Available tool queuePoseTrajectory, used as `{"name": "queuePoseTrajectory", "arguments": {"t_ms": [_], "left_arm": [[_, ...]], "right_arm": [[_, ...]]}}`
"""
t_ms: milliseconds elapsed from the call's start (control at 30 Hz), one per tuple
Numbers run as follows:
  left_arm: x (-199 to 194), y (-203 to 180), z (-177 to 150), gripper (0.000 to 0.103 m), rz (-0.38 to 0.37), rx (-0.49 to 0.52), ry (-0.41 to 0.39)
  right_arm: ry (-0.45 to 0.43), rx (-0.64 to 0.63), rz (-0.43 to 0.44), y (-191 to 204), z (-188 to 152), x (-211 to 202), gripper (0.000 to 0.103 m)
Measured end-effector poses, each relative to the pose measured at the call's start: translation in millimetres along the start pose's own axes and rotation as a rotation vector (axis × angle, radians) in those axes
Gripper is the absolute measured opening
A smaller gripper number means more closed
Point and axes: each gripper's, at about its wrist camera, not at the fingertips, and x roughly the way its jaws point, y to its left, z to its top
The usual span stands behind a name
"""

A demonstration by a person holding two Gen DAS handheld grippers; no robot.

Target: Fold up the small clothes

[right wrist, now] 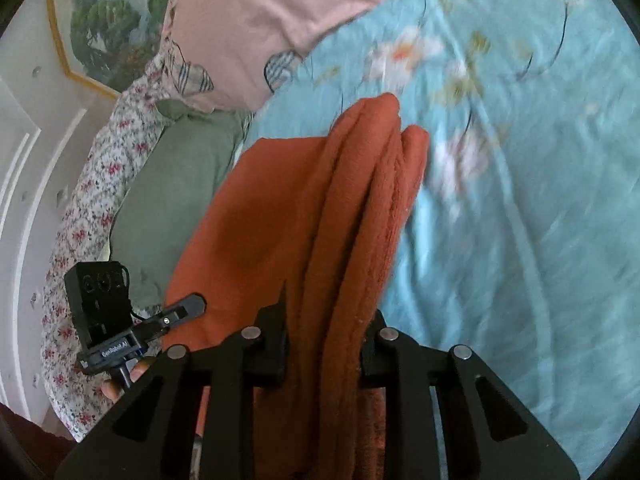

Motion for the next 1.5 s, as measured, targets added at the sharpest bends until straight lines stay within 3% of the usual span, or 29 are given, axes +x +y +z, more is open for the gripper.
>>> {"name": "queuePoseTrajectory", "arguments": {"t_ms": [100,167,233,367,500,767,867,933,1033,1133,1200,1267,1500], "left_arm": [[2,19,-21,0.027,0.063,-0.015,0.041],[9,29,-32,0.038,0.123,-0.034,0.061],[7,32,-36,0.048,0.136,-0.067,0.044],[-19,34,-38,0.046,0.165,-0.090,-0.017],[-44,28,-36,0.044,0.148,-0.103,-0.077],[-44,-4,-38,0.044,0.064,-0.024,-0.071],[-36,-11,-43,0.044,0.037,0.003,-0.045],[-29,-16,-42,0.044,0.035,0.015,-0.028],[-23,-23,-43,0.044,0.019,0.033,-0.017],[-23,-27,-44,0.044,0.014,0.054,-0.014],[-24,-28,-45,0.044,0.004,0.071,-0.015],[-21,-29,-48,0.044,-0.002,0.080,-0.005],[4,-21,-55,0.041,-0.016,0.053,0.039]], "right_arm": [[0.011,0.007,-0.061,-3,-4,7,0.032],[0.005,0.031,-0.106,-4,-8,0,0.039],[-0.016,0.015,-0.162,2,-9,-12,0.044],[-0.132,-0.041,-0.240,17,-10,-49,0.046],[-0.155,-0.085,-0.211,32,0,-50,0.046],[-0.100,-0.054,-0.192,24,29,-2,0.035],[-0.101,-0.020,-0.168,15,41,5,0.027],[-0.107,-0.022,-0.170,14,45,5,0.012],[-0.149,-0.042,-0.135,23,45,-9,0.011],[-0.252,-0.084,-0.070,41,37,-42,0.010],[-0.283,-0.094,-0.104,42,31,-53,0.010],[-0.238,-0.077,-0.178,28,31,-42,0.010],[-0.147,-0.031,-0.295,-14,33,0,0.010]]}}
